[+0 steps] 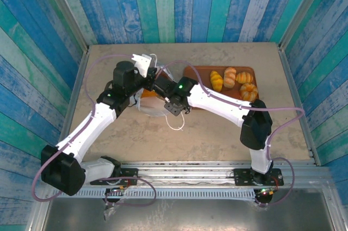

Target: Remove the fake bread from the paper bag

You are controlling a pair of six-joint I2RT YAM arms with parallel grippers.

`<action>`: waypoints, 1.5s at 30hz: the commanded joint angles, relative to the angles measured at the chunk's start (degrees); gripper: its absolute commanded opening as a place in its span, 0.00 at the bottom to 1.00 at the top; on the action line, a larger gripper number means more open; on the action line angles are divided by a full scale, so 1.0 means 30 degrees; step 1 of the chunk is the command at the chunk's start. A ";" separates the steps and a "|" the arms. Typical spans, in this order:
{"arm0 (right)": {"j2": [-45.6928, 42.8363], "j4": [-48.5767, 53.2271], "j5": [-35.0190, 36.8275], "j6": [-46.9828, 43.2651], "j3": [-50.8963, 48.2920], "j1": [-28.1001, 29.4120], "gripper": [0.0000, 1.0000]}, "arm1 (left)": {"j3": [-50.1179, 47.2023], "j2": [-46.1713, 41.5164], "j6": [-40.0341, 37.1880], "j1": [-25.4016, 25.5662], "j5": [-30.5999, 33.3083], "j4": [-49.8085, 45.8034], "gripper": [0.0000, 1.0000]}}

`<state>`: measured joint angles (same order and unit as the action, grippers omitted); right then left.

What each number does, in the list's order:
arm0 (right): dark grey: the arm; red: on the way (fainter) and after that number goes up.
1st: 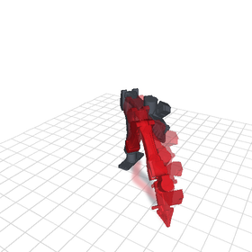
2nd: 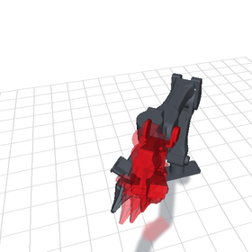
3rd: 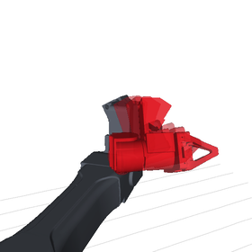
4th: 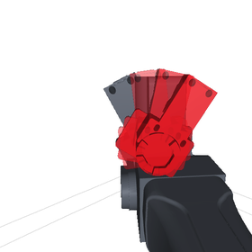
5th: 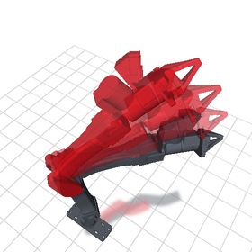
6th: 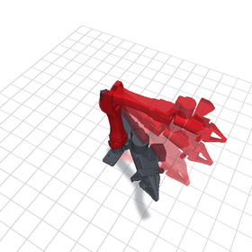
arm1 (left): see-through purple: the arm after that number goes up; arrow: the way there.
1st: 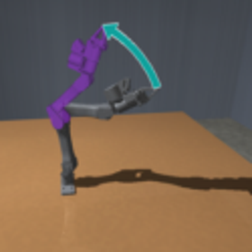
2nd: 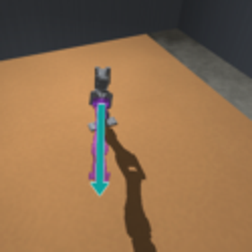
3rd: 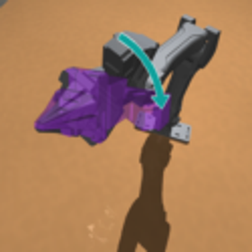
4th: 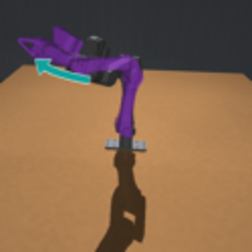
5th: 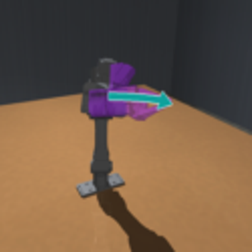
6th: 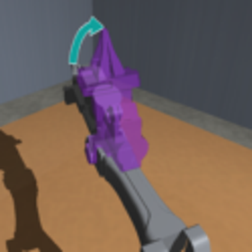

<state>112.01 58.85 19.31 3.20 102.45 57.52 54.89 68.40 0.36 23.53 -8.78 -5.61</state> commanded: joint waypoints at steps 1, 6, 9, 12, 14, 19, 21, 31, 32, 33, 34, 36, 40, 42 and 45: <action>0.0520 -0.0072 -0.0009 -0.1010 0.1083 -0.0100 0.51 | 0.0569 -0.1032 -0.0294 0.0097 -0.0999 0.0500 0.00; 0.0981 -0.0073 0.0045 -0.1616 0.1208 -0.0174 0.51 | 0.0569 -0.0967 -0.0465 0.0096 -0.1107 0.0322 0.00; 0.1157 0.0107 -0.0003 -0.1613 0.1205 -0.0265 0.52 | 0.0572 -0.0980 -0.0501 0.0074 -0.0978 0.0316 0.00; 0.1271 0.0228 -0.0330 -0.1591 0.1126 -0.0448 0.52 | 0.0569 -0.0971 -0.0473 0.0097 -0.0886 0.0400 0.00; 0.1350 0.0215 -0.0376 -0.1595 0.1063 -0.0499 0.52 | 0.0569 -0.0921 -0.0443 0.0097 -0.0883 0.0426 0.00; 0.1439 0.0199 -0.0235 -0.1514 0.1209 -0.0502 0.38 | 0.0569 -0.0857 -0.0357 0.0096 -0.0837 0.0576 0.00; 0.1326 0.0195 -0.0118 -0.1467 0.1378 -0.0477 0.33 | 0.0569 -0.0773 -0.0269 0.0111 -0.0665 0.0564 0.00; -0.0072 0.0157 0.1007 -0.1164 0.1946 0.0237 0.21 | 0.0302 0.0020 0.0315 0.0096 0.1405 0.0704 0.00; -0.0254 0.0196 0.1143 -0.1093 0.1887 0.0332 0.20 | 0.0249 0.0029 0.0418 0.0096 0.1732 0.0780 0.00; -0.0443 0.0243 0.1284 -0.1013 0.1815 0.0404 0.20 | 0.0211 0.0051 0.0506 0.0092 0.2054 0.0834 0.00; -0.0581 0.0318 0.1292 -0.0968 0.1769 0.0433 0.20 | 0.0163 0.0051 0.0581 0.0096 0.2295 0.0871 0.00; -0.0871 0.0493 0.1562 -0.0678 0.1672 0.0494 0.19 | 0.0103 0.0063 0.0693 0.0087 0.2779 0.0956 0.00; -0.1392 0.0875 0.1997 -0.0256 0.1508 0.0602 0.19 | 0.0013 0.0051 0.0890 0.0097 0.3562 0.1053 0.00; -0.1697 0.0979 0.2077 -0.0134 0.1401 0.0618 0.19 | 0.0016 0.0102 0.0989 0.0085 0.4016 0.1085 0.00; -0.2012 0.1197 0.2106 -0.0018 0.1317 0.0620 0.19 | 0.0014 0.0239 0.1167 0.0096 0.4725 0.1107 0.00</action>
<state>110.43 62.41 23.57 1.85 106.02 58.17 54.89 68.20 3.05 24.05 0.56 -2.72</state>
